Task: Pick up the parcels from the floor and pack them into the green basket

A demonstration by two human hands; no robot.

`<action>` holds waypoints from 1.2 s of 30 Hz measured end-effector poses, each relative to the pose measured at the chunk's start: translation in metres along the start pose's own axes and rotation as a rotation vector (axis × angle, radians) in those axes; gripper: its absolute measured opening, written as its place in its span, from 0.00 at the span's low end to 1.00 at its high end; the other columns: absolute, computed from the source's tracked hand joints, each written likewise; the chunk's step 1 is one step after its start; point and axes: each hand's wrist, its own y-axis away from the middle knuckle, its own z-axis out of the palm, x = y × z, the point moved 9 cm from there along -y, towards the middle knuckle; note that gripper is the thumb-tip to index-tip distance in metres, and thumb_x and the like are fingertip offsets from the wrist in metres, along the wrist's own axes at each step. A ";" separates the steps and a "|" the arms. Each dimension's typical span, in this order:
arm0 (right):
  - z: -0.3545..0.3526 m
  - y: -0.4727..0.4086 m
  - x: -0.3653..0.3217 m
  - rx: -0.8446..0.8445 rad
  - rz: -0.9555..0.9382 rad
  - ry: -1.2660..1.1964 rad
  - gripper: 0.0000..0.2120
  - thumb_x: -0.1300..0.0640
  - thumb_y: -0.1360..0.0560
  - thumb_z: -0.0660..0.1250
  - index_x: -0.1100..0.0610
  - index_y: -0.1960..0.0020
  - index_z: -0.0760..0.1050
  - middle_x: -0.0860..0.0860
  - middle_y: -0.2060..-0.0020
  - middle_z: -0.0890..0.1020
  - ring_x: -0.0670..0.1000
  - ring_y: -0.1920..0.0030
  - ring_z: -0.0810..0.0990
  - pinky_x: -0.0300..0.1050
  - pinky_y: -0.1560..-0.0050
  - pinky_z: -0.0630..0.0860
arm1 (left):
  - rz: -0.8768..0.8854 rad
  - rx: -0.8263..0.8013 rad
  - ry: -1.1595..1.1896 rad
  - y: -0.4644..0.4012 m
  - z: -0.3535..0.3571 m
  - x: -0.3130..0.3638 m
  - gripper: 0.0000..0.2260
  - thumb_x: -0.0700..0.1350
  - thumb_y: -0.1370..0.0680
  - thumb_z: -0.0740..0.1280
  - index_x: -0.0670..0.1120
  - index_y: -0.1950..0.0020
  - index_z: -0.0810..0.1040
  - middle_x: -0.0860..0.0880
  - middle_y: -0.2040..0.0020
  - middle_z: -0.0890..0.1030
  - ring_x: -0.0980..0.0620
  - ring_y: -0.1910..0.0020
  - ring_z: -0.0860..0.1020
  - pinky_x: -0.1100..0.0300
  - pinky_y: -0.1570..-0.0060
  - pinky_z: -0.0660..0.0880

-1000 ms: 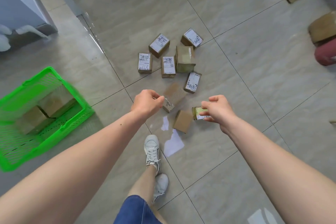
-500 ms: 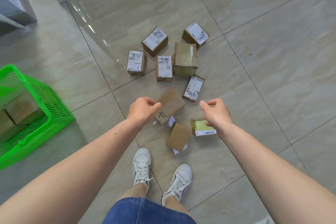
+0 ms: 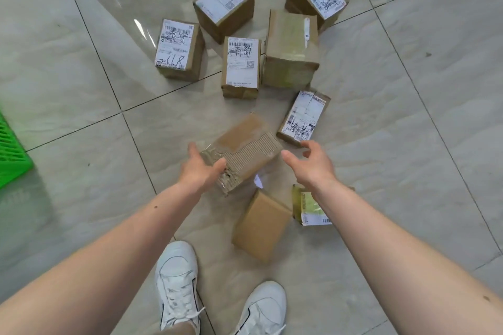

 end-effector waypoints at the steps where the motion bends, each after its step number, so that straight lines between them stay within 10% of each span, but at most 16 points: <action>1: 0.008 -0.011 0.002 -0.020 -0.013 -0.002 0.29 0.43 0.29 0.71 0.48 0.30 0.68 0.52 0.33 0.74 0.57 0.35 0.75 0.58 0.37 0.75 | 0.002 -0.003 0.010 -0.011 0.004 -0.001 0.42 0.56 0.24 0.68 0.51 0.21 0.44 0.42 0.24 0.64 0.38 0.29 0.68 0.43 0.33 0.70; 12: 0.072 -0.056 0.003 -0.202 -0.043 -0.144 0.20 0.56 0.21 0.65 0.53 0.29 0.68 0.46 0.54 0.78 0.50 0.55 0.80 0.53 0.47 0.81 | 0.063 0.010 0.102 -0.054 0.018 -0.011 0.32 0.59 0.24 0.65 0.55 0.24 0.54 0.43 0.29 0.70 0.38 0.38 0.76 0.41 0.42 0.77; 15: 0.067 -0.047 -0.003 -0.175 -0.033 -0.161 0.23 0.55 0.22 0.67 0.54 0.29 0.68 0.51 0.45 0.80 0.53 0.46 0.81 0.55 0.40 0.78 | 0.072 0.038 0.126 -0.043 0.007 -0.003 0.33 0.58 0.24 0.66 0.56 0.24 0.53 0.42 0.29 0.70 0.38 0.39 0.76 0.41 0.42 0.77; 36: -0.094 0.197 -0.191 -0.118 -0.167 -0.249 0.14 0.56 0.30 0.76 0.52 0.51 0.72 0.49 0.58 0.81 0.50 0.59 0.81 0.52 0.52 0.81 | 0.077 0.222 0.202 0.235 -0.183 0.109 0.38 0.58 0.21 0.62 0.46 0.22 0.43 0.42 0.30 0.72 0.38 0.32 0.71 0.47 0.33 0.68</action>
